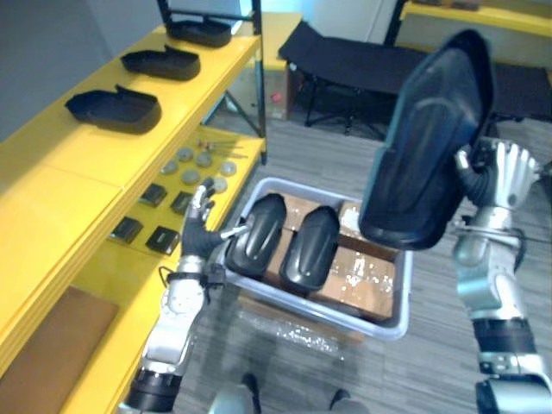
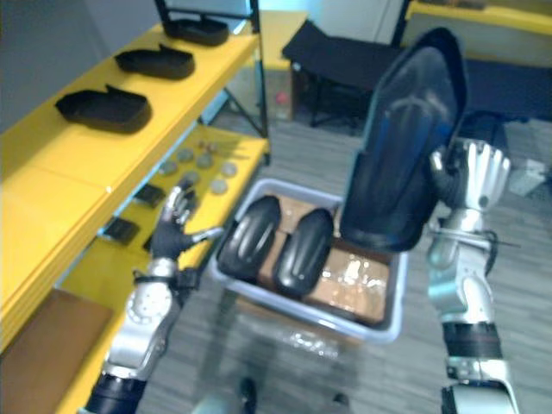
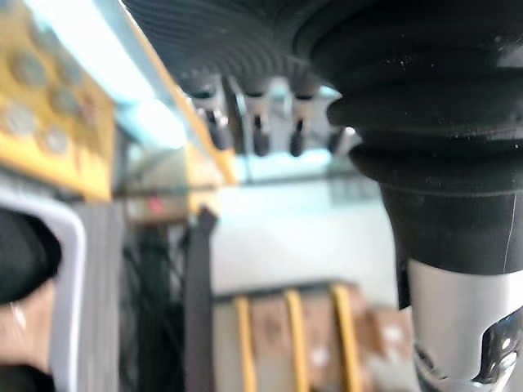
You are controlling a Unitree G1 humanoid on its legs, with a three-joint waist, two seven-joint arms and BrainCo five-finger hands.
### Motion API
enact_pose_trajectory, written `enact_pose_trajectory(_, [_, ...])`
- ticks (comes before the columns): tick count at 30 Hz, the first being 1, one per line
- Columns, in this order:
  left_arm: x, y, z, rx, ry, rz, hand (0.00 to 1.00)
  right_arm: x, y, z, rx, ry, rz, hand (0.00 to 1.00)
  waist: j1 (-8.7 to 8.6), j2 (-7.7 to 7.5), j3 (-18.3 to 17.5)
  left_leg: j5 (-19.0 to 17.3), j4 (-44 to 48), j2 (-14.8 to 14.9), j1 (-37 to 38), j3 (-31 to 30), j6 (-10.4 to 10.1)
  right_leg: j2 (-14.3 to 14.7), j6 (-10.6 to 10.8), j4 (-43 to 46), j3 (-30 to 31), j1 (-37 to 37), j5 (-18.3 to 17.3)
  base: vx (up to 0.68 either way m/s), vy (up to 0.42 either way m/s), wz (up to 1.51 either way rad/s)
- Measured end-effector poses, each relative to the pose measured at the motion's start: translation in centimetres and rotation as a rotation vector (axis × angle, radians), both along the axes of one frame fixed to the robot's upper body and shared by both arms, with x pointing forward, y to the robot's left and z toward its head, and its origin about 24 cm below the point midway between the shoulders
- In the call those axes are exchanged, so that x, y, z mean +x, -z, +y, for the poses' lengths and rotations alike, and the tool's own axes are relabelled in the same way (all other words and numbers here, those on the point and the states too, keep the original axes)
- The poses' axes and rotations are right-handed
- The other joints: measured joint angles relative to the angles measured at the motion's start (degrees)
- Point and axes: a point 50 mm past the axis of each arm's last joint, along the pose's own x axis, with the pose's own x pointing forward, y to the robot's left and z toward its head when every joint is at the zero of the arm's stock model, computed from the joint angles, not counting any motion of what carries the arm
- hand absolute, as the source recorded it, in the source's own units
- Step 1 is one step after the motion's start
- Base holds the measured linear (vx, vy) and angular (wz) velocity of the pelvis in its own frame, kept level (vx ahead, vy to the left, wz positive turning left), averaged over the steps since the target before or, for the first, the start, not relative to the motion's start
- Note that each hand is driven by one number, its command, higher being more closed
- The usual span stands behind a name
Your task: Walk over and take plastic housings, then place them on the shelf
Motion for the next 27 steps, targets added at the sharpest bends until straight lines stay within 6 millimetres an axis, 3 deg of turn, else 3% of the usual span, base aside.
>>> enact_pose_trajectory(4, [0.4,0.6,-1.4,-0.097,0.136,0.076,0.00,0.4,-0.7,1.7,-0.073,-0.093,-0.029,1.00,-0.31,-0.98,-0.9,1.7,-3.3,-0.6,2.0,0.6,0.1,-0.3,-0.1,-0.1,0.1,0.4,0.1,-0.03,0.030,-0.02])
enact_pose_trajectory(8, [0.7,1.3,-2.1,-0.223,0.241,0.162,0.00,0.7,-0.6,3.7,-0.154,-0.192,-0.011,1.00,-0.52,-1.04,-1.6,4.2,-7.8,-1.0,3.7,1.1,0.0,-0.2,-0.2,-0.8,0.3,0.2,0.2,-0.07,0.009,-0.05])
enact_pose_trajectory(14, [0.9,2.7,-3.1,-0.297,0.331,0.281,0.00,0.8,0.0,4.7,-0.209,-0.247,0.030,1.00,-1.42,-0.90,-2.4,7.9,-13.6,-1.2,5.4,1.5,-0.4,0.4,-0.2,-2.0,0.9,-0.4,0.1,-0.07,-0.014,-0.04])
enact_pose_trajectory(18, [0.9,2.9,-3.3,-0.314,0.347,0.303,0.00,0.8,0.6,5.2,-0.218,-0.271,0.048,1.00,-1.52,-0.87,-3.6,8.0,-14.0,-1.0,5.6,2.0,-0.5,0.7,-0.3,-2.6,1.6,-0.4,0.0,-0.06,-0.009,-0.11])
enact_pose_trajectory(27, [0.5,4.6,-4.8,-0.313,0.388,0.377,0.00,1.2,5.0,7.5,-0.203,-0.369,0.234,1.00,-1.44,-0.87,-5.2,9.5,-14.1,0.2,5.5,1.3,-1.4,2.0,-1.2,-2.6,1.4,-0.4,-0.6,-0.05,-0.019,0.02])
